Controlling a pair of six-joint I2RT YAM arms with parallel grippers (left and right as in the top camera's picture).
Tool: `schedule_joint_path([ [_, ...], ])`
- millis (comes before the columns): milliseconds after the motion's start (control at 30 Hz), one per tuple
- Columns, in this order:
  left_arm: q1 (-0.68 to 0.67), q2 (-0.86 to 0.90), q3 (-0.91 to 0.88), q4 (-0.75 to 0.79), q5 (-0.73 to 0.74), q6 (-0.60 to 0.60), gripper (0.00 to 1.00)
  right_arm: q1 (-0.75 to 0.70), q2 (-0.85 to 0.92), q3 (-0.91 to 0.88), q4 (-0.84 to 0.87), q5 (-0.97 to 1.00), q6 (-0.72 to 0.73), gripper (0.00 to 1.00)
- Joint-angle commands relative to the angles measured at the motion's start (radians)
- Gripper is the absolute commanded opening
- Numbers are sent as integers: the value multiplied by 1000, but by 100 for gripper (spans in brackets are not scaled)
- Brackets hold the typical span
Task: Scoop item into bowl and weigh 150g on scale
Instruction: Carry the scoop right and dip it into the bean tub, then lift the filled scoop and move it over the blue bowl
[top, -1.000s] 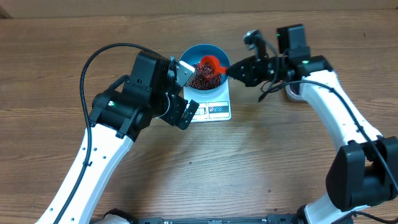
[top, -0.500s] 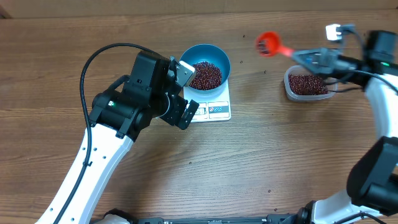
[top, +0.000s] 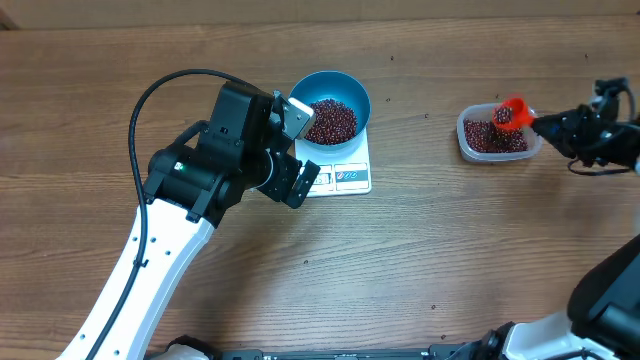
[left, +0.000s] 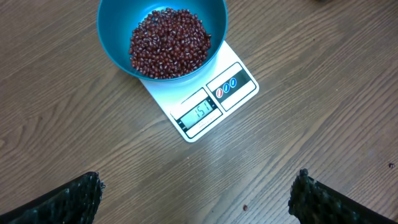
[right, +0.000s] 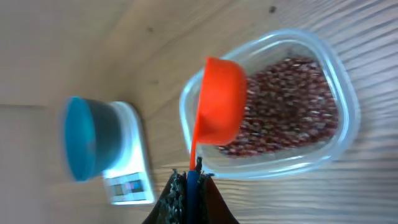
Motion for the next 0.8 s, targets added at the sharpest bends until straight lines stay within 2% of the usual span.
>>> schedule_joint_path([
  [0, -1, 3, 7, 1, 0, -10, 100, 99, -85, 15, 10, 313, -14, 4],
  [33, -1, 3, 7, 1, 0, -10, 100, 145, -97, 15, 14, 408, -14, 4],
  [400, -1, 3, 7, 1, 0, -10, 100, 434, -102, 15, 38, 950, -14, 4],
  [533, -1, 3, 7, 1, 0, -10, 100, 498, -102, 15, 23, 1093, -15, 4],
  [767, -1, 3, 7, 1, 0, -10, 100, 572, -102, 15, -6, 1206, -15, 4],
])
